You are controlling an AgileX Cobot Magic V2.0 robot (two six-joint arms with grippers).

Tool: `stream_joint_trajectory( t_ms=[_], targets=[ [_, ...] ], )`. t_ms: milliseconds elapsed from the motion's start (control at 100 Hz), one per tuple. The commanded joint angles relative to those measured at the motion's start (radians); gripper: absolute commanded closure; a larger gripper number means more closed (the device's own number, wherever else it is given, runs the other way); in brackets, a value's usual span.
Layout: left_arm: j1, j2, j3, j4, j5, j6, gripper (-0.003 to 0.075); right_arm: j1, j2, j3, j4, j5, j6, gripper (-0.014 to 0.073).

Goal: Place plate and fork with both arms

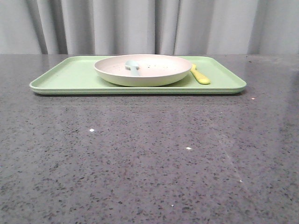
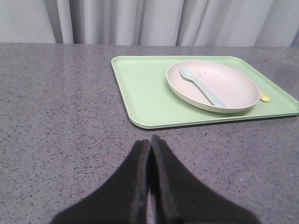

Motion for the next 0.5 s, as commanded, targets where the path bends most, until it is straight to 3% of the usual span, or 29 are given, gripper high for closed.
stream_joint_trajectory(
  t_ms=[0,310,490],
  targets=[
    [0.003,0.013,-0.025,-0.007,-0.071,-0.012,0.0741,-0.007,0.004,-0.025,-0.009,-0.078,-0.007,0.066],
    [0.003,0.013,-0.015,0.042,-0.119,-0.012,0.0741,-0.007,0.004,-0.025,-0.009,-0.078,-0.007,0.066],
    [0.029,0.001,0.052,0.114,-0.345,-0.012,0.0741,-0.007,0.004,-0.025,-0.009,-0.078,-0.007,0.066]
  ],
)
